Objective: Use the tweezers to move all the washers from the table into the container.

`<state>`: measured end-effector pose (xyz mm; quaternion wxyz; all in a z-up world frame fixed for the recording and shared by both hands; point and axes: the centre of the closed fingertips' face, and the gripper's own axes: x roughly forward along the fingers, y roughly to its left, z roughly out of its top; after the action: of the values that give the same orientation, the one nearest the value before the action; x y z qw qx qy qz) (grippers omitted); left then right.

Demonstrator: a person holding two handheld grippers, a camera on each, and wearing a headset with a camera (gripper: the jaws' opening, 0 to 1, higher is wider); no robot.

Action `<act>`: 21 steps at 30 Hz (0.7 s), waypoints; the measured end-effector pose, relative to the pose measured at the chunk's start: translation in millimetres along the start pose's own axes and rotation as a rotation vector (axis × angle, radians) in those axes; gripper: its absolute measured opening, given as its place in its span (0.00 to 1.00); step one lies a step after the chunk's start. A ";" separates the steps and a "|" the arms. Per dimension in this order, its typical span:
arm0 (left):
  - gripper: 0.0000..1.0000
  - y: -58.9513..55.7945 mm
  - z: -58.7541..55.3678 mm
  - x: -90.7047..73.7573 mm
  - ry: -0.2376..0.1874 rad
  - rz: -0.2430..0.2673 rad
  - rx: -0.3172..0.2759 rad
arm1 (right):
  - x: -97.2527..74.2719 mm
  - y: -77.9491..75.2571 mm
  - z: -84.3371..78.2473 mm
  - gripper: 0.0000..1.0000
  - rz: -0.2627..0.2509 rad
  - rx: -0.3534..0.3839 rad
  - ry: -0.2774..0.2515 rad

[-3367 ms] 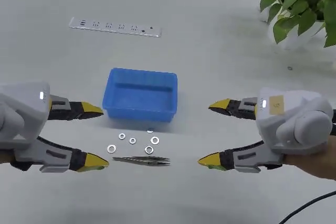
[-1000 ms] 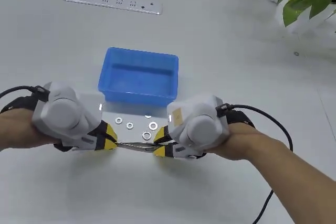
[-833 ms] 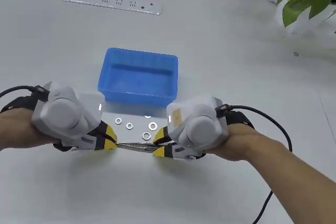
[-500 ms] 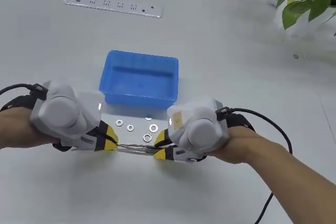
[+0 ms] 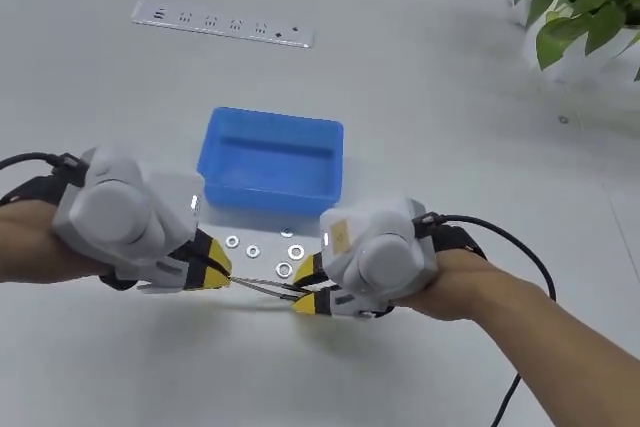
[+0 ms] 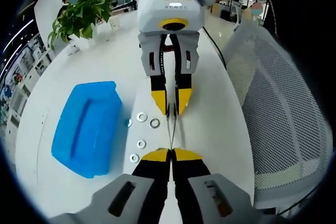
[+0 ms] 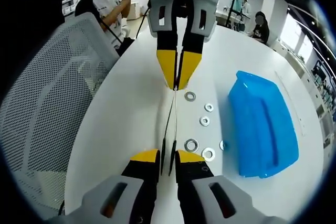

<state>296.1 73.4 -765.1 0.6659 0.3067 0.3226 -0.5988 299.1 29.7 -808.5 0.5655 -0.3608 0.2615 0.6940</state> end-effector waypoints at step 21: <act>0.05 -11.9 53.3 -25.7 -0.074 0.011 0.043 | -1.5 7.2 18.1 0.11 -0.019 0.033 -0.061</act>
<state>285.7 45.3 -712.8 0.6738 0.3001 0.2831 -0.6130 288.6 41.2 -796.7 0.5857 -0.3327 0.2522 0.6947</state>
